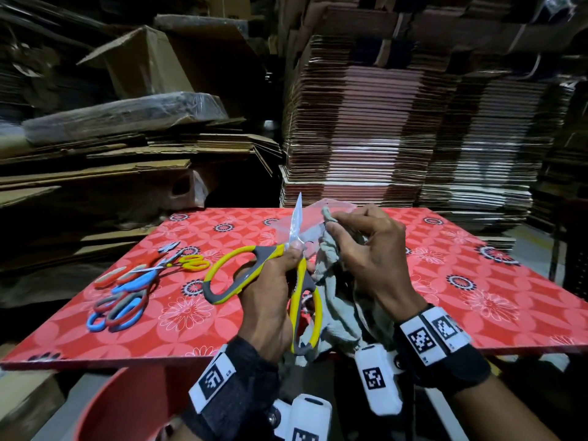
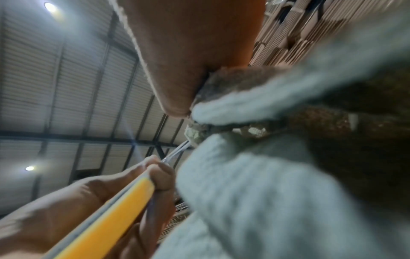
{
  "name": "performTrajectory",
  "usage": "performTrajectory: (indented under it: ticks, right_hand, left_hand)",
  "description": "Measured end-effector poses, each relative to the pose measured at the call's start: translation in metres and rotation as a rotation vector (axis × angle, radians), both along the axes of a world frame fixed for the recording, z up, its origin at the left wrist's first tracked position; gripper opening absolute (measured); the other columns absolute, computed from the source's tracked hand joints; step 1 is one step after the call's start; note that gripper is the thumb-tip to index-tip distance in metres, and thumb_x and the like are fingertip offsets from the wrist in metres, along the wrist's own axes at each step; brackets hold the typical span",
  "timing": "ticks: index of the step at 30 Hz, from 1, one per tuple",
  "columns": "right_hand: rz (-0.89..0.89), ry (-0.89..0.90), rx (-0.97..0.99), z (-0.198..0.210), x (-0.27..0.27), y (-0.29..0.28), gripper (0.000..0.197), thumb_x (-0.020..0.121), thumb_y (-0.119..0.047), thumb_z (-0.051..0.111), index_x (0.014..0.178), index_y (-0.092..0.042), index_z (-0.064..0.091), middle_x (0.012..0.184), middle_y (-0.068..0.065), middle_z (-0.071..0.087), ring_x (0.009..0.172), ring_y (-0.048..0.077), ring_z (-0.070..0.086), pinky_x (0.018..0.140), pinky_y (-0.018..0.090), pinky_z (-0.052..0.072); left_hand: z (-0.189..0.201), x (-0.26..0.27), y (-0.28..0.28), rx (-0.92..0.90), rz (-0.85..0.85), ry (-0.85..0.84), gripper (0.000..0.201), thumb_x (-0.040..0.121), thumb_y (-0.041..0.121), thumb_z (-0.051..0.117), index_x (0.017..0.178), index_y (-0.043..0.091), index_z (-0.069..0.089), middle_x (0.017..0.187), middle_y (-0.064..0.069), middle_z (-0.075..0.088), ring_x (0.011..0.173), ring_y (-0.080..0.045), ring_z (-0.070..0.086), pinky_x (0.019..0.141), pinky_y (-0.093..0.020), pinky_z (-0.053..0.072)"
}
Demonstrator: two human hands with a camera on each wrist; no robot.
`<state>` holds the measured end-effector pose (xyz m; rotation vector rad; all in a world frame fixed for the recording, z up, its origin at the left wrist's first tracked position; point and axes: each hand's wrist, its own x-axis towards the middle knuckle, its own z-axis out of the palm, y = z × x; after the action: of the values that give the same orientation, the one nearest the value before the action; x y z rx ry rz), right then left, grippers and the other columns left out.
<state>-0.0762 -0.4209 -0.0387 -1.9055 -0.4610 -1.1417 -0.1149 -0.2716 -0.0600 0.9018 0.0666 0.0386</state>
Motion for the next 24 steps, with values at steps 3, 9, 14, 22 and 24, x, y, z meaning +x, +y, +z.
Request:
performTrajectory:
  ticks: [3, 9, 14, 22, 24]
  right_hand:
    - [0.082, -0.038, -0.082, -0.009, -0.009, 0.011, 0.02, 0.087, -0.007, 0.083, 0.107, -0.007, 0.082, 0.083, 0.003, 0.065, 0.074, 0.005, 0.06, 0.065, 0.005, 0.041]
    - [0.056, 0.032, -0.021, -0.002, 0.004, -0.005, 0.018, 0.087, -0.012, 0.083, 0.105, -0.012, 0.082, 0.083, 0.001, 0.065, 0.076, 0.01, 0.061, 0.065, 0.007, 0.043]
    - [0.137, 0.005, -0.059, -0.008, -0.008, 0.005, 0.019, 0.086, -0.011, 0.084, 0.105, -0.012, 0.082, 0.083, 0.002, 0.066, 0.077, 0.01, 0.063, 0.063, 0.014, 0.047]
    - [0.113, 0.048, 0.007, -0.003, -0.004, -0.007, 0.02, 0.085, -0.014, 0.085, 0.104, -0.018, 0.082, 0.08, 0.003, 0.066, 0.075, 0.012, 0.063, 0.063, 0.011, 0.045]
    - [0.175, 0.048, -0.034, -0.006, -0.009, -0.001, 0.02, 0.084, -0.013, 0.086, 0.104, -0.014, 0.083, 0.083, 0.002, 0.069, 0.076, 0.011, 0.065, 0.064, 0.017, 0.05]
  left_hand:
    - [0.002, 0.0, -0.001, -0.049, -0.023, 0.004, 0.018, 0.096, 0.019, 0.073, 0.088, 0.003, 0.071, 0.074, -0.014, 0.061, 0.058, -0.025, 0.058, 0.058, -0.034, 0.052]
    - [0.004, -0.006, 0.001, -0.021, -0.057, 0.056, 0.031, 0.097, 0.022, 0.073, 0.069, 0.008, 0.075, 0.069, -0.011, 0.063, 0.055, -0.026, 0.053, 0.061, -0.038, 0.047]
    - [0.015, -0.013, -0.002, -0.074, -0.073, 0.059, 0.021, 0.099, 0.019, 0.069, 0.084, 0.005, 0.069, 0.067, -0.011, 0.06, 0.053, -0.023, 0.055, 0.052, -0.031, 0.053]
    - [0.024, -0.025, -0.007, -0.051, -0.053, 0.027, 0.021, 0.102, 0.012, 0.062, 0.084, 0.001, 0.065, 0.057, -0.01, 0.061, 0.04, -0.018, 0.059, 0.041, -0.024, 0.05]
    - [0.024, -0.024, -0.006, -0.052, -0.074, 0.023, 0.02, 0.103, 0.014, 0.062, 0.087, 0.002, 0.066, 0.059, -0.009, 0.061, 0.045, -0.02, 0.059, 0.046, -0.03, 0.052]
